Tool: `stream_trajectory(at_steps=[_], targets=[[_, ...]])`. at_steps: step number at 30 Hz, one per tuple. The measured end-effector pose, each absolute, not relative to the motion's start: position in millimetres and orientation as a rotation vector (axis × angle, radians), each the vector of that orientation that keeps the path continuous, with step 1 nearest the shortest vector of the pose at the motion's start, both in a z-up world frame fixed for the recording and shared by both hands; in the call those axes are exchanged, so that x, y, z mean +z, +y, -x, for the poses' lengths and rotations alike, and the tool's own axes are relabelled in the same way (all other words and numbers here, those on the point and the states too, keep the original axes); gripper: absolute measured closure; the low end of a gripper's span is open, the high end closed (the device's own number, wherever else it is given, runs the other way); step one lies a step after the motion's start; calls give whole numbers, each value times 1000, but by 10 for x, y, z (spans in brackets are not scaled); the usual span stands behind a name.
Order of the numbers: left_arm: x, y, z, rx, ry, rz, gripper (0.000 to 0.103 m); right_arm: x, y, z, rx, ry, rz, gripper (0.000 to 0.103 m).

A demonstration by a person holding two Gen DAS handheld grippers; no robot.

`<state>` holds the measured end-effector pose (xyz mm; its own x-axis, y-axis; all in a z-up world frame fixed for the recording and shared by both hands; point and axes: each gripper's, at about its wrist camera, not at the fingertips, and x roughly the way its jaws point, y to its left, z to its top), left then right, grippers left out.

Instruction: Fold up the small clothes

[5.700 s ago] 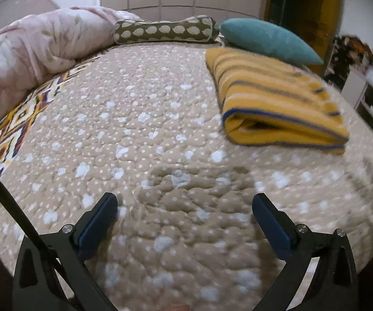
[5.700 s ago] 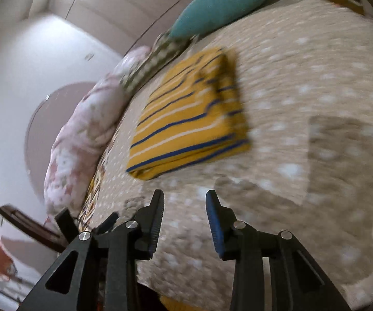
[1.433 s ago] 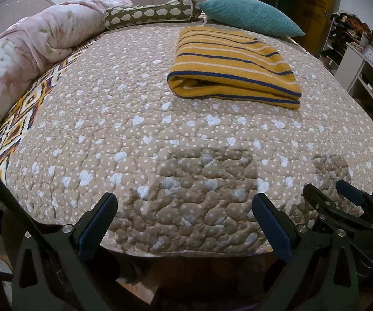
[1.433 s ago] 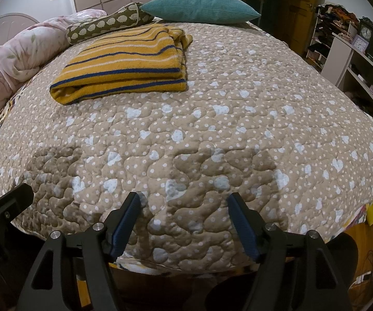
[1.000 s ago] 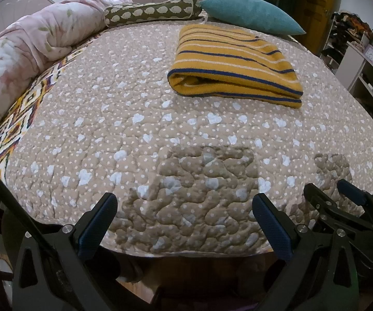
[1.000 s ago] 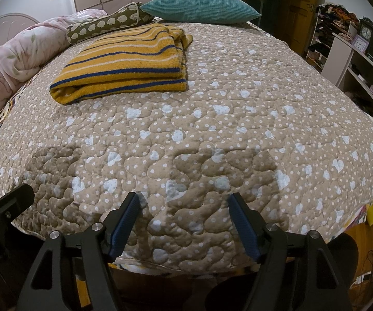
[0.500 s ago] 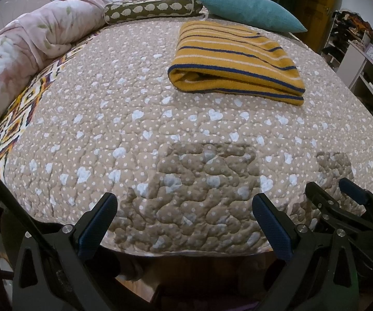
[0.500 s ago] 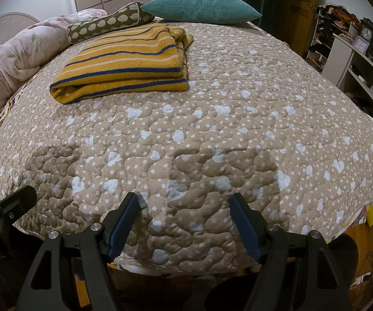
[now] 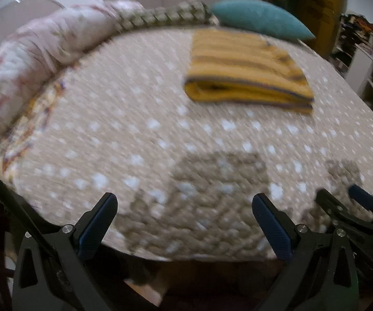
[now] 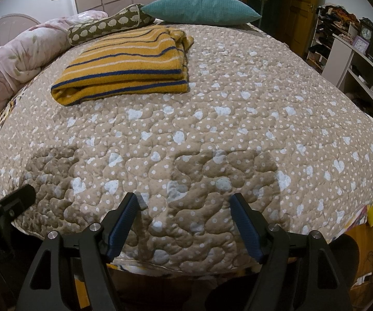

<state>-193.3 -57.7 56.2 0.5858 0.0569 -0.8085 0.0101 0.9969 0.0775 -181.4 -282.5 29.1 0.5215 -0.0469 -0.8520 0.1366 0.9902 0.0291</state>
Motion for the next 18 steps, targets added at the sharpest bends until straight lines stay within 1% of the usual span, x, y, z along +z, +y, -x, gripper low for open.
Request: stream_trajectory(at_steps=[4, 6, 12, 18], targets=[[778, -559, 2073, 84, 810, -91, 0, 351, -2841, 1833, -129, 990, -101, 25], [826, -566, 2115, 83, 785, -94, 0, 370, -2838, 1835, -134, 983, -95, 25], [821, -581, 2091, 71, 796, -100, 0, 433, -2785, 1844, -129, 955, -59, 25], [811, -570, 2057, 68, 804, -101, 0, 410, -2811, 1850, -135, 965, -73, 25]])
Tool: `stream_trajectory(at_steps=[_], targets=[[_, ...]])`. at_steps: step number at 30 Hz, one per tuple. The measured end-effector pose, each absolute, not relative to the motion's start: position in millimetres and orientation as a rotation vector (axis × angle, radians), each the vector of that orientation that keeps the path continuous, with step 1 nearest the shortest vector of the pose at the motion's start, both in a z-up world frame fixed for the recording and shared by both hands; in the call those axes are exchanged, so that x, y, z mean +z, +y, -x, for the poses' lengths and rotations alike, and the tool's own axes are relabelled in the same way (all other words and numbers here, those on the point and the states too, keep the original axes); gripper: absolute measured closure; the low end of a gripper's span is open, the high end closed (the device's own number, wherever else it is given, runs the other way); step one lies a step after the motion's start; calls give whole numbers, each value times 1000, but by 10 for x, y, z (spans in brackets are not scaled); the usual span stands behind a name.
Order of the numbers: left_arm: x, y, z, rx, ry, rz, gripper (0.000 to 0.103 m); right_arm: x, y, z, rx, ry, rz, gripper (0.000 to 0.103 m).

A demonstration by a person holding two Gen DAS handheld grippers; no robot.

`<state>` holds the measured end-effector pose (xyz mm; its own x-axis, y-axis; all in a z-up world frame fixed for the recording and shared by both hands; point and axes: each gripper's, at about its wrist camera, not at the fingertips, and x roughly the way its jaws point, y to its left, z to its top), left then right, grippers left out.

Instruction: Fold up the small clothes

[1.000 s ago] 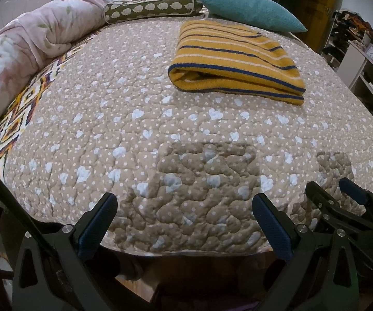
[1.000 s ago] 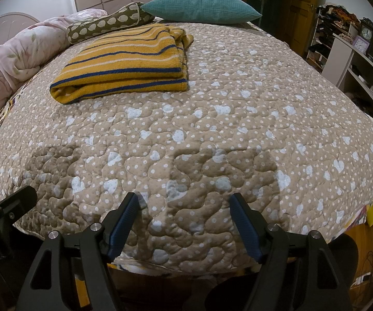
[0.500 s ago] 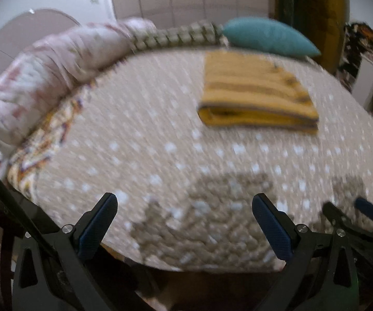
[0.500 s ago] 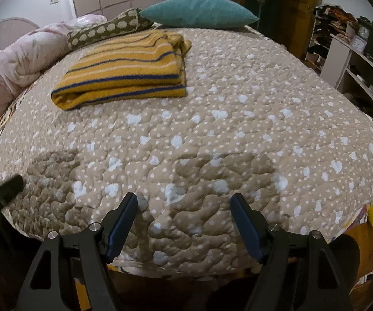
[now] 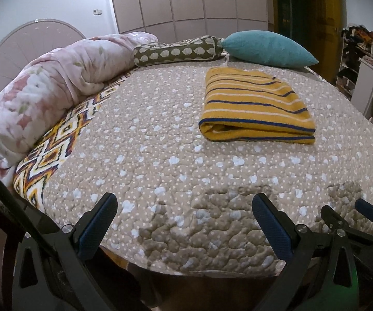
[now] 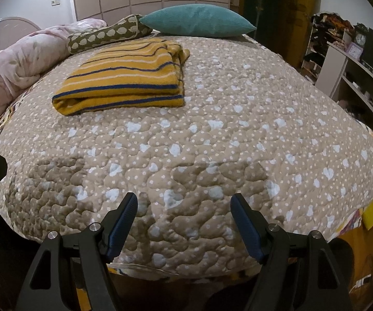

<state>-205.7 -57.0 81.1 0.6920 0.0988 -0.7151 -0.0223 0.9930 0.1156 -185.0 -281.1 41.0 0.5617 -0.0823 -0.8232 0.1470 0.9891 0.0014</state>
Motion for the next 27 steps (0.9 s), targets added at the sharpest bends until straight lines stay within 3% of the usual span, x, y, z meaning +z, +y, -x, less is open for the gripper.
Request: stream_trajectory(at_steps=[27], targets=[[662, -554, 1988, 46, 886, -87, 0, 326, -2784, 1823, -120, 989, -51, 25]])
